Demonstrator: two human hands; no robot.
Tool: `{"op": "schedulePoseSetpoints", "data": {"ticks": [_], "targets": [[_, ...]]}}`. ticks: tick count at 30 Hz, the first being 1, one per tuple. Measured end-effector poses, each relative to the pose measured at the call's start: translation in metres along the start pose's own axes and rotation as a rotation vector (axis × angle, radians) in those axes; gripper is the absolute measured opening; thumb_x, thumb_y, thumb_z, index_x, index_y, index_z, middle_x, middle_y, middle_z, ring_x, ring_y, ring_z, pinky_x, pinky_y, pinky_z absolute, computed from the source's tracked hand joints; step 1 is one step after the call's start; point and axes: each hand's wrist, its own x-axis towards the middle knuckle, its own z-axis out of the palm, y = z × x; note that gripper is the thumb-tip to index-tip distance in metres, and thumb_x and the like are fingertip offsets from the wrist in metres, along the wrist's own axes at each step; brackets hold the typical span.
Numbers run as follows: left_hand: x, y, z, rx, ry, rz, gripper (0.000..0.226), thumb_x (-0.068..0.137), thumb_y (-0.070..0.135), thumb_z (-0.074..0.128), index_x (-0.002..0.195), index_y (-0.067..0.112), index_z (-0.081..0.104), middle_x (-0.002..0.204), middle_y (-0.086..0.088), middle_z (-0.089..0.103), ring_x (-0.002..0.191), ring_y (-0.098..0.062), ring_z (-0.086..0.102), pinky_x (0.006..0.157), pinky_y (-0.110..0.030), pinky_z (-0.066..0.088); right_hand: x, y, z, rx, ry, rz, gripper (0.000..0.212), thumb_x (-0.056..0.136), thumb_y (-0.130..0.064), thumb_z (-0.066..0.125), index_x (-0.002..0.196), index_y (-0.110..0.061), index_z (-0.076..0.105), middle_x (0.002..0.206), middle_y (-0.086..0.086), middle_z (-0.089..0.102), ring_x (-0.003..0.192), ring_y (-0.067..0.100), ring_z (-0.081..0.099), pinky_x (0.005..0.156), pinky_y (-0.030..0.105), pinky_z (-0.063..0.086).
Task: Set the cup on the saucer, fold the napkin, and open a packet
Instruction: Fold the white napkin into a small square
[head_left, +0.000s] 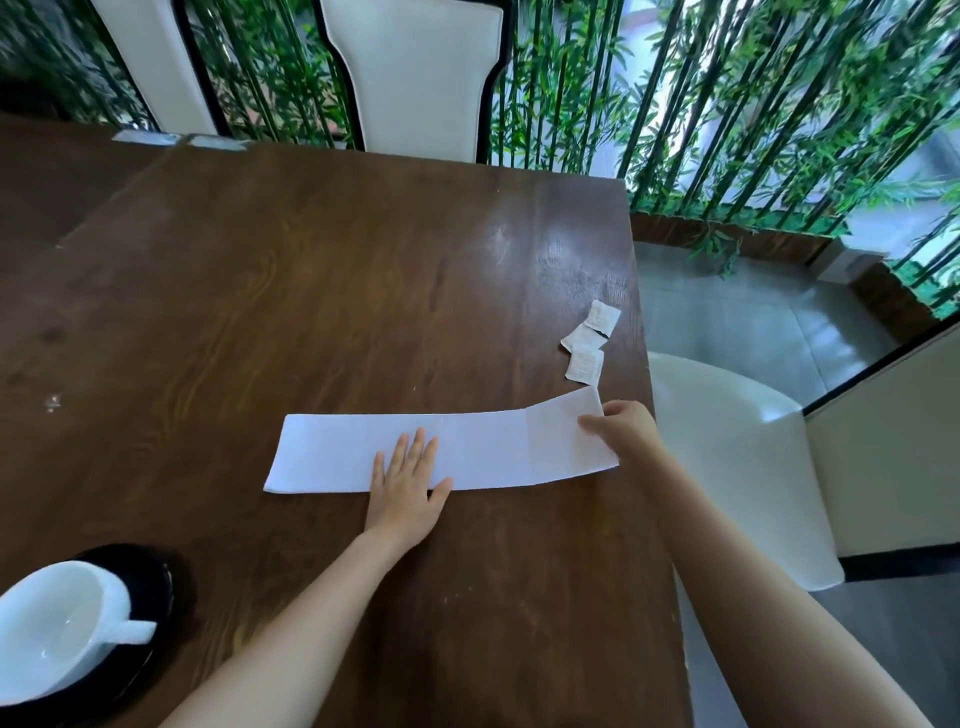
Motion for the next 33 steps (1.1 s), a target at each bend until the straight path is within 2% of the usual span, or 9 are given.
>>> {"op": "schedulePoseSetpoints", "data": {"ticks": [4, 10, 13, 16, 20, 23, 28, 30, 33], "targets": [[-0.002, -0.001, -0.004, -0.101, 0.012, -0.036, 0.061, 0.097, 0.047, 0.026, 0.149, 0.026, 0.002, 0.159, 0.001, -0.006, 0.146, -0.017, -0.009, 0.115, -0.037, -0.010, -0.020, -0.049, -0.016, -0.037, 0.004, -0.235, 0.023, 0.080, -0.014, 0.066, 0.058, -0.015, 0.059, 0.058, 0.000, 0.052, 0.063, 0.017, 0.048, 0.054, 0.027, 0.034], [-0.001, 0.014, -0.038, -0.454, 0.139, -0.065, 0.064, 0.096, 0.033, 0.045, 0.149, 0.019, 0.012, 0.158, -0.003, 0.017, 0.143, -0.023, 0.021, 0.115, -0.039, 0.022, -0.065, -0.151, -0.032, -0.150, -0.064, -0.576, 0.010, 0.081, -0.020, 0.066, 0.073, -0.016, 0.068, 0.059, -0.004, 0.053, 0.056, 0.007, 0.046, 0.053, 0.023, 0.034], [0.004, 0.026, -0.081, -0.657, 0.304, -0.026, 0.077, 0.086, 0.028, 0.063, 0.147, 0.021, 0.016, 0.152, -0.001, 0.031, 0.133, -0.023, 0.040, 0.106, -0.034, 0.041, -0.087, -0.196, -0.042, -0.196, -0.103, -0.732, 0.015, 0.081, -0.018, 0.068, 0.081, -0.004, 0.071, 0.071, 0.003, 0.060, 0.065, 0.013, 0.050, 0.060, 0.026, 0.037], [0.010, 0.032, -0.133, -0.872, 0.383, 0.087, 0.068, 0.079, 0.026, 0.072, 0.136, 0.030, 0.035, 0.126, 0.015, 0.052, 0.110, -0.005, 0.054, 0.083, -0.015, 0.048, -0.106, -0.233, -0.054, -0.288, -0.156, -0.850, 0.016, 0.082, -0.018, 0.068, 0.085, -0.002, 0.072, 0.073, 0.007, 0.063, 0.069, 0.014, 0.053, 0.065, 0.026, 0.038], [0.019, 0.027, -0.172, -1.134, 0.223, 0.122, 0.026, 0.084, 0.004, 0.063, 0.108, 0.015, 0.061, 0.092, -0.006, 0.068, 0.074, -0.021, 0.064, 0.060, -0.027, 0.057, -0.123, -0.267, -0.067, -0.400, -0.166, -0.943, 0.020, 0.081, -0.016, 0.070, 0.092, 0.001, 0.071, 0.081, 0.020, 0.066, 0.069, 0.013, 0.052, 0.062, 0.020, 0.040], [0.021, 0.017, -0.181, -1.173, 0.117, 0.162, 0.012, 0.085, 0.007, 0.064, 0.095, 0.012, 0.066, 0.090, -0.010, 0.069, 0.076, -0.025, 0.067, 0.066, -0.028, 0.057, -0.132, -0.285, -0.078, -0.434, -0.137, -0.988, 0.018, 0.082, -0.016, 0.070, 0.095, -0.004, 0.073, 0.079, 0.004, 0.063, 0.068, 0.010, 0.053, 0.049, 0.006, 0.036], [0.027, 0.012, -0.175, -1.080, -0.147, 0.159, 0.029, 0.080, 0.027, 0.072, 0.105, 0.013, 0.066, 0.102, -0.006, 0.071, 0.090, -0.021, 0.071, 0.079, -0.032, 0.058, -0.140, -0.304, -0.087, -0.441, -0.148, -1.049, 0.018, 0.083, -0.011, 0.068, 0.096, 0.000, 0.072, 0.084, 0.014, 0.067, 0.067, 0.010, 0.052, 0.056, 0.012, 0.040], [0.032, 0.014, -0.173, -1.110, -0.133, 0.143, 0.032, 0.078, 0.027, 0.074, 0.105, 0.010, 0.065, 0.105, -0.007, 0.070, 0.092, -0.019, 0.071, 0.082, -0.032, 0.058, -0.140, -0.308, -0.088, -0.447, -0.148, -1.061, 0.017, 0.083, -0.011, 0.068, 0.096, -0.001, 0.073, 0.096, 0.021, 0.071, 0.071, 0.011, 0.054, 0.062, 0.018, 0.042], [0.044, 0.015, -0.181, -1.157, -0.064, 0.119, 0.033, 0.076, 0.027, 0.076, 0.101, 0.009, 0.067, 0.106, -0.007, 0.070, 0.095, -0.019, 0.069, 0.084, -0.031, 0.057, -0.136, -0.315, -0.092, -0.448, -0.109, -1.077, 0.018, 0.083, -0.011, 0.068, 0.098, -0.004, 0.073, 0.099, 0.018, 0.072, 0.074, 0.011, 0.057, 0.069, 0.023, 0.045]]}}
